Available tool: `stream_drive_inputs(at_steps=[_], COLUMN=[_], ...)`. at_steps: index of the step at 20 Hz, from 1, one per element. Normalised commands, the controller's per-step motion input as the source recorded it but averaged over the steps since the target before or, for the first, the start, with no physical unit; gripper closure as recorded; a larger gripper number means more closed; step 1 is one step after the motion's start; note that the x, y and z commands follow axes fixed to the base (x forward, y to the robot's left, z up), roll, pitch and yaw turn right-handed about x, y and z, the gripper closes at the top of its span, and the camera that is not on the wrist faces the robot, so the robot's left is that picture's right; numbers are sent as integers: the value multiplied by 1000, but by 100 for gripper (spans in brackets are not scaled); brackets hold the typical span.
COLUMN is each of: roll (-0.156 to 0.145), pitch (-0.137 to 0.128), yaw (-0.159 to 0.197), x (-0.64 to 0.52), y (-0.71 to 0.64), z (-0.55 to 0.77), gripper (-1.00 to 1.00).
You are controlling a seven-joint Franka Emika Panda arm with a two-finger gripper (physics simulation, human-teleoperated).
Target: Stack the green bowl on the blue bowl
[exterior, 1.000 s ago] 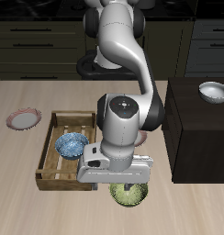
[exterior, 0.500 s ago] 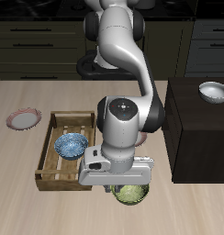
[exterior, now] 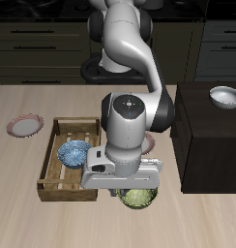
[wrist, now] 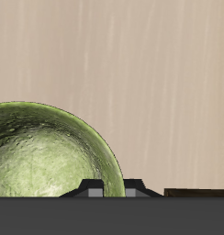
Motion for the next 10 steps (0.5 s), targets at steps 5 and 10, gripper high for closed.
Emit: stream_drive_inputs(at_steps=[5,10], roll=[25,27], pitch=[-42,-74], yaw=[-14,-23], x=[-241,-407], y=[43,-28], z=[274,451], gripper=[100,100])
